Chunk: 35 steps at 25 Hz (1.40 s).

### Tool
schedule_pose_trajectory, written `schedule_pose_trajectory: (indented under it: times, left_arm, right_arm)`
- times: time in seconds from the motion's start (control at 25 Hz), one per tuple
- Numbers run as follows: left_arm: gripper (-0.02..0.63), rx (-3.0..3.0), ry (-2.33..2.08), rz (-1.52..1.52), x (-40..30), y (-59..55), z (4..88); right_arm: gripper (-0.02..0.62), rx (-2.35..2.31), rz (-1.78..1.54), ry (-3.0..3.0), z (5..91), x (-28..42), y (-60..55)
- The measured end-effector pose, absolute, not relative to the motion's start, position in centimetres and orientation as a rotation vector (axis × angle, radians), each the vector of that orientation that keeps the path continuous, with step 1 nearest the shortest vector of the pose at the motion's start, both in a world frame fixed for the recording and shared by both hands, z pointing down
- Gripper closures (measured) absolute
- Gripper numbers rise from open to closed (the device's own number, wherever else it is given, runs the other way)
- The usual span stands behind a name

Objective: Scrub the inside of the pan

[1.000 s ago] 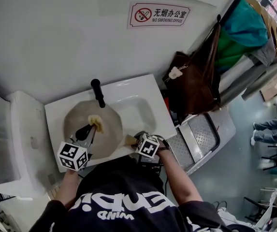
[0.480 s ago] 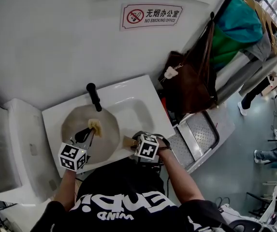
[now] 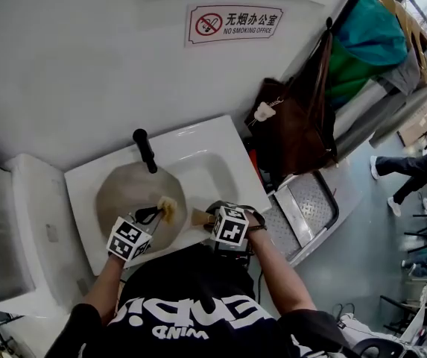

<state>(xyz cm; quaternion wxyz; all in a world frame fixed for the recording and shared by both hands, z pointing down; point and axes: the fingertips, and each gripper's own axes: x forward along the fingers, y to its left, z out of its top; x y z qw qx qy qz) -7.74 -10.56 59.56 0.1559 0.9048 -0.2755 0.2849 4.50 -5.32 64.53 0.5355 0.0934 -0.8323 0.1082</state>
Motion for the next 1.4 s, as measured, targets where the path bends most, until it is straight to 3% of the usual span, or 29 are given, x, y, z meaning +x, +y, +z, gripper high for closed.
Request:
schedule_pose_trajectory:
  times: [0.6, 1.4]
  left_arm:
    - [0.581, 2.578, -0.638, 0.957, -3.4, -11.5, 64.5]
    - [0.581, 2.464, -0.779, 0.992, -5.1, -17.5, 66.5]
  right_arm:
    - [0.420, 0.218, 0.250, -1.988, 64.0, 4.2, -5.4]
    - [0.420, 0.228, 0.233, -1.997, 63.7, 3.9, -5.1]
